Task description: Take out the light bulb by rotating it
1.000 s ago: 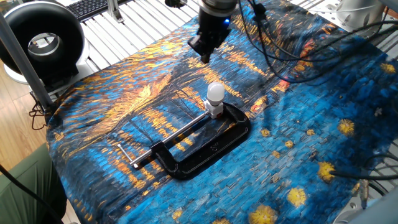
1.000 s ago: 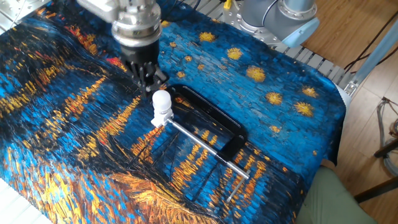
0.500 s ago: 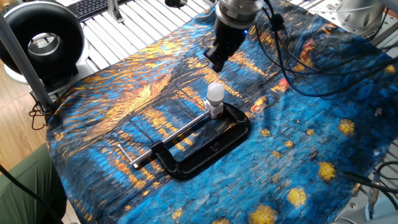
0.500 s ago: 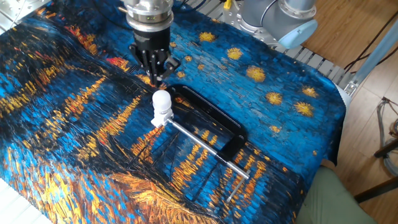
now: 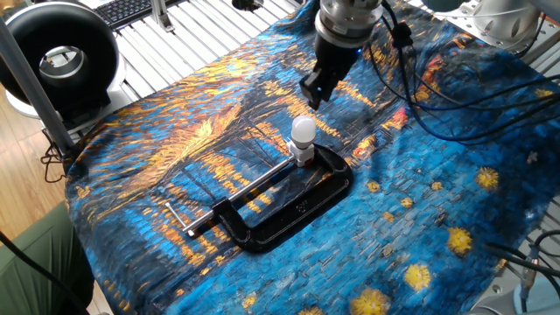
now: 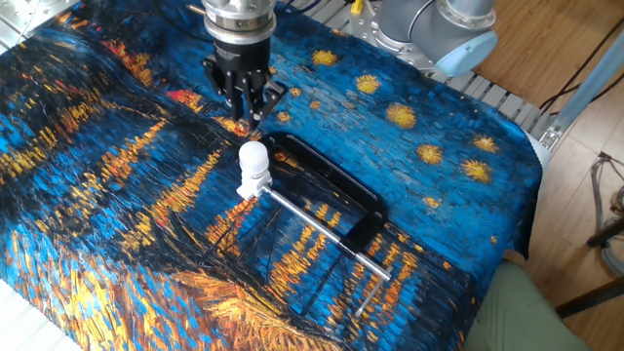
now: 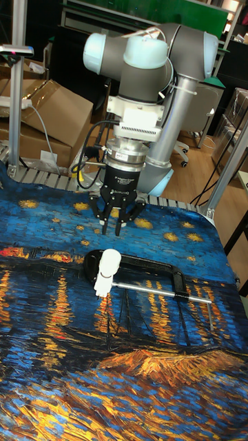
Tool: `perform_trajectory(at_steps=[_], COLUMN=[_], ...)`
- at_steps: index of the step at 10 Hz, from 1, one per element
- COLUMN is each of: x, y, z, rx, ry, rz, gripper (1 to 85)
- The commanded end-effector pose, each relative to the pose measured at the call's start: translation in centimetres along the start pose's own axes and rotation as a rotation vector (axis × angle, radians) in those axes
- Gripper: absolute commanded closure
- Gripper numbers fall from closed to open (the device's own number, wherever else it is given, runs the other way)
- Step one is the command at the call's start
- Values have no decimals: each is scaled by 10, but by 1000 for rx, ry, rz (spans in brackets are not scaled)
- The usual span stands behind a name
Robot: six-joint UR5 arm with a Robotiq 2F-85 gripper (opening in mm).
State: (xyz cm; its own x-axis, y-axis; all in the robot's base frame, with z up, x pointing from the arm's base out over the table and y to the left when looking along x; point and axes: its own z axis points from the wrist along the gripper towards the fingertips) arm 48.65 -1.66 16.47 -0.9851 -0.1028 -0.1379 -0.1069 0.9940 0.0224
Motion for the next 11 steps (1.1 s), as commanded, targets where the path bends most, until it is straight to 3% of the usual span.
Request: perform_trajectory(at_steps=[1,4,10,11], x=[18,27,23,23], y=[-4,-2,1,-2], z=[-2,-2,-2,-2], rx=[11,7,-6,6], ry=[64,100,85,83], rz=[11,35,50,40], gripper=[530,530,530,547])
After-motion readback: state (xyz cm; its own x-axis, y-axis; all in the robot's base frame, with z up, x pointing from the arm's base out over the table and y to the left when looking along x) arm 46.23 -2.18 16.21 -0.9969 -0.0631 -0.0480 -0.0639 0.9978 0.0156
